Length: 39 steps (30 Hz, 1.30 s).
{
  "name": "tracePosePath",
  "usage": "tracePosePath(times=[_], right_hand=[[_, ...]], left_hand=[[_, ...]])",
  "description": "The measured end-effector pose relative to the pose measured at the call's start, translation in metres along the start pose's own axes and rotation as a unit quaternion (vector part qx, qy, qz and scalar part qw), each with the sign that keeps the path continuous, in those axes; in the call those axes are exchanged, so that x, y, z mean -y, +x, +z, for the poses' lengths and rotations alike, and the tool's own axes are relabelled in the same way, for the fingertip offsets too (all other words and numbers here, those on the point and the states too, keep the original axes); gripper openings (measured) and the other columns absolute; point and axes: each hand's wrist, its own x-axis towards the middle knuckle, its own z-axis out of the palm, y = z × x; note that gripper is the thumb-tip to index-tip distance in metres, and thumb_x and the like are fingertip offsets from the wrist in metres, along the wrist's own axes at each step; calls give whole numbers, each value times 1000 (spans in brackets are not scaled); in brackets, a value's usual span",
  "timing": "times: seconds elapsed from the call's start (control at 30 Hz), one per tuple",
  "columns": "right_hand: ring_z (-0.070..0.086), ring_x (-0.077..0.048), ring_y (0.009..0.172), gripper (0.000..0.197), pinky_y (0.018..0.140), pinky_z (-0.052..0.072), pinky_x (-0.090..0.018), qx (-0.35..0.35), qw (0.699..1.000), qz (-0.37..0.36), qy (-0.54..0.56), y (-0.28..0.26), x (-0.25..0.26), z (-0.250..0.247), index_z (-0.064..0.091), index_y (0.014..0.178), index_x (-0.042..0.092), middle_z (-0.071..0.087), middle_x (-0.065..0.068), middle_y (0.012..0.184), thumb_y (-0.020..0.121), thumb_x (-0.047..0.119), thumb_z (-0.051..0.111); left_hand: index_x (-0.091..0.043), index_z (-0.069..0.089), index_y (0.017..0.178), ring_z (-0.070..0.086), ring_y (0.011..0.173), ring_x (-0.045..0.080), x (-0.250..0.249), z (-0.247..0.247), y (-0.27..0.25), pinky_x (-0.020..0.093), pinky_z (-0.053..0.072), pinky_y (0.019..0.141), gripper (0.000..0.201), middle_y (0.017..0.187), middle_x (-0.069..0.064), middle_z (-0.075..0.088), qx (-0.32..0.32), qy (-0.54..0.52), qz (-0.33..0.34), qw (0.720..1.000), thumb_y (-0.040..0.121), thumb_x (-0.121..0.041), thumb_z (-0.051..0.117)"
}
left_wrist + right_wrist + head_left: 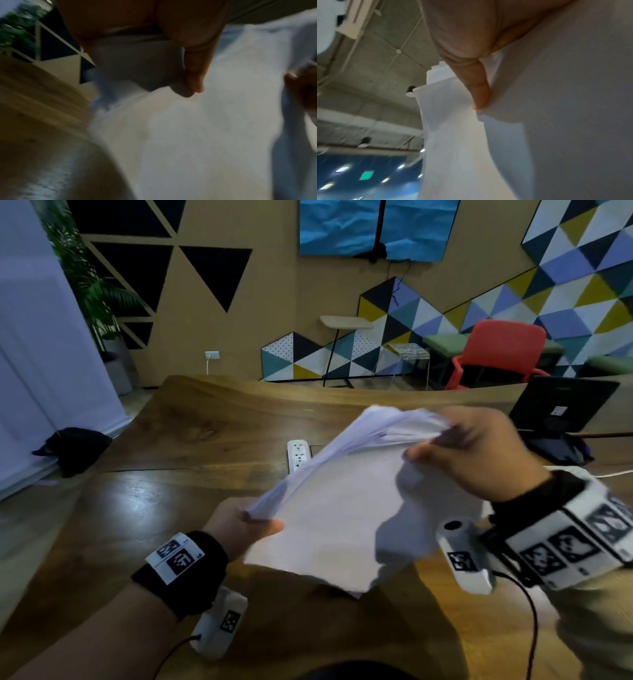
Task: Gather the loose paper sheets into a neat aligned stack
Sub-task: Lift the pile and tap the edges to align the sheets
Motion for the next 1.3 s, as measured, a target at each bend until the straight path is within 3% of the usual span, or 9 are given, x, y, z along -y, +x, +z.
tracePosePath(times=[0.13, 0.23, 0.33, 0.53, 0.73, 0.87, 1.0, 1.1, 1.3], right_hand=[[58, -7, 50, 27, 49, 50, -13, -62, 973, 69, 209, -15, -38, -17, 71, 69, 19, 70, 11, 55, 71, -8, 70], [61, -2, 47, 18, 48, 50, -15, -99, 939, 115, 309, -21, -63, -15, 67, 79, 14, 70, 9, 55, 66, 8, 77], [67, -10, 58, 59, 55, 55, -22, -133, 910, 114, 375, -25, -80, -4, 66, 89, 14, 73, 5, 67, 40, 39, 86], [69, -8, 74, 44, 68, 56, -22, -191, 881, 84, 423, -39, -88, 24, 66, 89, 19, 75, 9, 79, 49, 33, 79], [69, 1, 69, 71, 67, 58, -22, -140, 885, 210, 392, -74, -131, 77, 59, 92, 22, 75, 15, 73, 31, 41, 91], [67, -2, 62, 21, 71, 51, -34, -124, 876, 292, 362, -89, -152, 94, 62, 81, 20, 71, 18, 58, 73, 4, 74], [70, -4, 73, 84, 66, 57, -17, -147, 880, 236, 384, -84, -145, 79, 66, 90, 17, 76, 12, 76, 21, 59, 86], [71, -7, 77, 89, 67, 57, -18, -137, 880, 197, 410, -82, -138, 69, 64, 97, 13, 77, 9, 81, 22, 55, 88], [71, -7, 78, 96, 62, 55, -15, -94, 881, 233, 401, -94, -143, 80, 62, 97, 16, 77, 8, 80, 12, 52, 90]], left_hand=[[-8, 69, 75, 62, 53, 17, 19, -26, 9, 22, 51, 47, 34, 65, 10, 66, 7, -274, -4, 962, 48, -21, 86], [-14, 75, 87, 72, 76, 20, 26, -29, 16, 35, 60, 67, 50, 85, 6, 76, 78, -468, 26, 880, 39, -20, 85], [-15, 73, 67, 63, 47, 14, 14, -15, 11, 27, 50, 45, 27, 55, -1, 70, 16, -363, 35, 931, 42, -11, 81], [-15, 66, 61, 58, 41, 1, 1, -1, -1, 17, 47, 42, 13, 44, -13, 65, -170, -262, 72, 947, 66, -17, 78], [-15, 59, 70, 59, 56, 9, 25, 14, -7, 8, 41, 39, 23, 54, -7, 63, -136, -205, 8, 969, 64, -5, 79], [-17, 55, 63, 51, 66, 22, 39, 28, -7, 14, 39, 45, 24, 62, 0, 54, -122, -178, -44, 976, 80, -3, 64], [-19, 63, 70, 63, 64, 15, 34, 17, -9, 21, 49, 52, 19, 54, -8, 68, -120, -234, -6, 965, 77, -1, 66], [-15, 66, 79, 63, 49, 0, 27, 4, -12, 9, 48, 46, 12, 52, -13, 68, -125, -240, 50, 961, 72, -7, 72], [-29, 56, 96, 67, 80, 4, 42, 3, -8, 13, 53, 63, 79, 98, -2, 64, -78, -264, 125, 953, 26, -53, 85]])
